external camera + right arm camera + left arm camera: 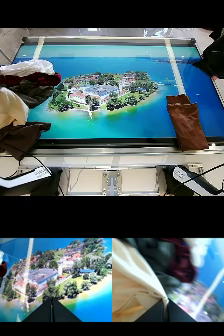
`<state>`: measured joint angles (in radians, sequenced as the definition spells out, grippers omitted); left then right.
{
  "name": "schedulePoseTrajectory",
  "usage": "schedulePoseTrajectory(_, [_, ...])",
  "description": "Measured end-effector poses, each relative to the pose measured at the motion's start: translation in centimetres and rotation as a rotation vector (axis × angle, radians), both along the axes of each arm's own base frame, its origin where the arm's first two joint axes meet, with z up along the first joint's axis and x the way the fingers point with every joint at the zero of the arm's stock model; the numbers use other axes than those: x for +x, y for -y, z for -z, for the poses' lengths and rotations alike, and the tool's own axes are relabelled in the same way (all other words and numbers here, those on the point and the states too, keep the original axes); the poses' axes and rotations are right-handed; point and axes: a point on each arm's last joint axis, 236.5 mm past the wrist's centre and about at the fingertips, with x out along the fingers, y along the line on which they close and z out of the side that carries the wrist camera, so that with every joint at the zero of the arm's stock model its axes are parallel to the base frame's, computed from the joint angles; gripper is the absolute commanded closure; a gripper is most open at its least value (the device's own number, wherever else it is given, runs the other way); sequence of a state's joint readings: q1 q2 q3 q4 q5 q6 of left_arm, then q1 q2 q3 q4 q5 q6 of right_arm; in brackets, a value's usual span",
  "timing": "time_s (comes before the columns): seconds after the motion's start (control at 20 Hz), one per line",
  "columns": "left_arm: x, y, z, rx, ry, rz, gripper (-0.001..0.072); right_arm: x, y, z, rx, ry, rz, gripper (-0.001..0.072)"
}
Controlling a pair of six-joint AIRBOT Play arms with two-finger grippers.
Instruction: Fold the shirts.
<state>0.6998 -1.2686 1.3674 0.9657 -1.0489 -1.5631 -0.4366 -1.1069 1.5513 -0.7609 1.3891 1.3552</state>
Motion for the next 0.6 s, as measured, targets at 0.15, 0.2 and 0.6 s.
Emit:
schedulePoseTrajectory(0.15, [0.3, 10.9, -6.9, -0.008, 0.153, 0.263, 0.0696, -1.0, -0.7, -2.3, -0.029, 0.034, -0.039, 0.0698])
schedulePoseTrajectory(0.2, [-0.2, 15.1, -8.5, -0.011, 0.186, 0.368, 0.0696, -1.5, -1.1, -3.2, -0.042, 0.049, -0.057, 0.0698])
schedulePoseTrajectory(0.6, [-7.4, 44.0, -9.4, -0.085, 0.225, 1.103, 0.0597, -4.5, -2.1, -10.0, -0.192, 0.191, -0.099, 0.0698])
